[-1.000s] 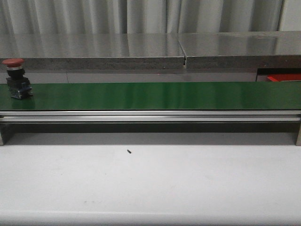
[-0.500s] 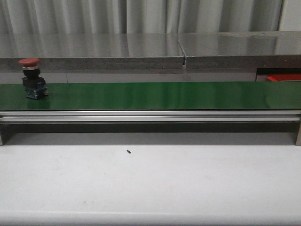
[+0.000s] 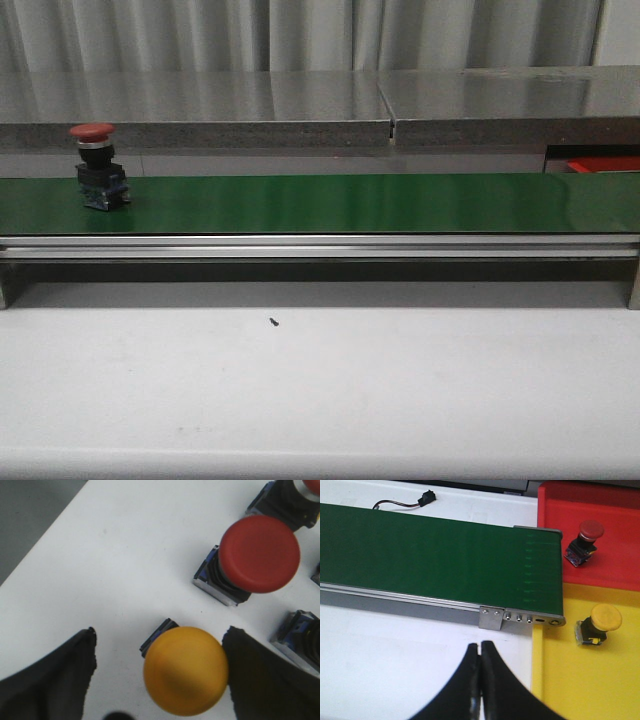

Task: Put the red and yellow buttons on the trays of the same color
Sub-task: 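Move the left gripper to a yellow push-button and grasp it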

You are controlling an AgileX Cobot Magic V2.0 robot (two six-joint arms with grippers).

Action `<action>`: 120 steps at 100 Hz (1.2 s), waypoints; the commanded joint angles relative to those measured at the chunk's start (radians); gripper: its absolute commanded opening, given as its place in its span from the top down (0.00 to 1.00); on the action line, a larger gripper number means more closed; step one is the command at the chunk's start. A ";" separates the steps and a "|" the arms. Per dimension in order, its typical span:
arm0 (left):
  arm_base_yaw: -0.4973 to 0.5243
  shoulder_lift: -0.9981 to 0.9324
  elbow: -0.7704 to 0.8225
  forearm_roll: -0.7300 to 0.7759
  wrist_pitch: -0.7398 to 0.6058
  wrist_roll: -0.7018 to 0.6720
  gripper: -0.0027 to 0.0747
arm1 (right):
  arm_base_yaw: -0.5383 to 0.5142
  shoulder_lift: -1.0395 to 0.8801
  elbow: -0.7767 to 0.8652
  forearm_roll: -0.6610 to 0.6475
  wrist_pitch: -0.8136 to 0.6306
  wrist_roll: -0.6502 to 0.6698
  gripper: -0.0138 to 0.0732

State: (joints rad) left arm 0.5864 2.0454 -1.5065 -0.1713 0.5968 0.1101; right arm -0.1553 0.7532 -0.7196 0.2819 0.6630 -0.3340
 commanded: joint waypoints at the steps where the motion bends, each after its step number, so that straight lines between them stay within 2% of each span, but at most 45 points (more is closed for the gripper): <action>1: 0.002 -0.054 -0.029 -0.014 -0.046 0.003 0.49 | 0.000 -0.006 -0.026 0.017 -0.061 -0.009 0.98; 19: 0.002 -0.056 -0.029 -0.022 -0.042 0.003 0.74 | 0.000 -0.006 -0.026 0.017 -0.061 -0.009 0.98; 32: 0.002 -0.081 -0.029 -0.051 -0.036 0.003 0.87 | 0.000 -0.006 -0.026 0.017 -0.061 -0.009 0.98; 43: -0.002 -0.136 -0.029 -0.075 -0.032 0.004 0.94 | 0.000 -0.006 -0.026 0.017 -0.061 -0.009 0.98; 60: -0.035 -0.248 -0.029 -0.094 0.004 0.004 0.97 | 0.000 -0.006 -0.026 0.017 -0.061 -0.009 0.98; 76: -0.121 -0.331 -0.029 -0.096 0.053 0.004 0.97 | 0.000 -0.006 -0.026 0.017 -0.061 -0.009 0.98; 120: -0.353 -0.346 -0.029 -0.113 0.092 0.004 0.97 | 0.000 -0.006 -0.026 0.017 -0.061 -0.009 0.98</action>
State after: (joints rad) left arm 0.2648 1.7480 -1.5065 -0.2629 0.7401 0.1165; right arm -0.1553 0.7532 -0.7196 0.2819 0.6630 -0.3340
